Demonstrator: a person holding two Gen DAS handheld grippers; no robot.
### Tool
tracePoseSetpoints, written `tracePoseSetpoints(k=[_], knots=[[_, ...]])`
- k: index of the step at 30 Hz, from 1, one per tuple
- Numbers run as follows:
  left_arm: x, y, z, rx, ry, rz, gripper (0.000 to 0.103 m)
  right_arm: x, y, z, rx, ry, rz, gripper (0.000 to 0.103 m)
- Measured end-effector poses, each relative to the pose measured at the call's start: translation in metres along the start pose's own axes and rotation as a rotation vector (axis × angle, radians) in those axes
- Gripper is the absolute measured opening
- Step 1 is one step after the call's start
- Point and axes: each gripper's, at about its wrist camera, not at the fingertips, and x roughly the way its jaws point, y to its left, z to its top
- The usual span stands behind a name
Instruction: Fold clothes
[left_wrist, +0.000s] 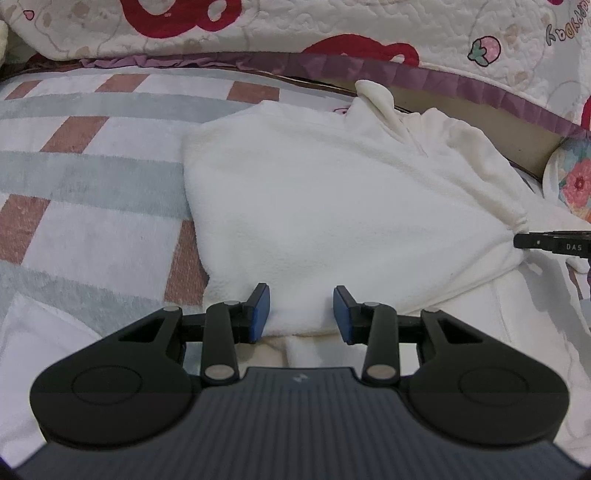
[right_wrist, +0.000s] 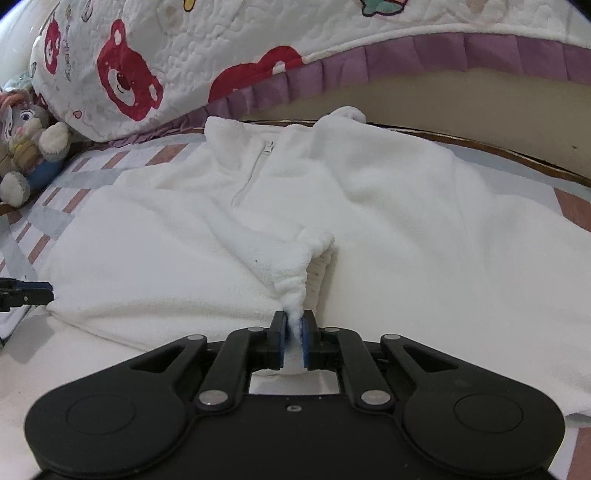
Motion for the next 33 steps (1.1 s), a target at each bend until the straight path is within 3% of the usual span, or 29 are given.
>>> tracePoseSetpoints(k=[13, 18, 22, 28, 33], knots=[[-0.006, -0.006, -0.001, 0.036, -0.018, -0.002, 0.04, 0.002, -0.011, -0.005, 0.063, -0.033, 0.012, 0.032], [-0.035, -0.023, 0.0, 0.088, -0.123, -0.079, 0.041, -0.029, -0.05, -0.015, 0.27, -0.181, 0.074, 0.037], [-0.049, -0.054, 0.003, 0.217, -0.153, -0.095, 0.042, -0.069, -0.107, -0.029, 0.421, -0.273, -0.021, 0.037], [-0.027, -0.123, 0.016, 0.447, -0.017, -0.165, 0.045, -0.141, -0.202, -0.061, 0.598, -0.345, -0.245, 0.037], [0.002, -0.204, 0.035, 0.617, 0.043, -0.265, 0.05, -0.174, -0.251, -0.096, 0.719, -0.39, -0.379, 0.041]])
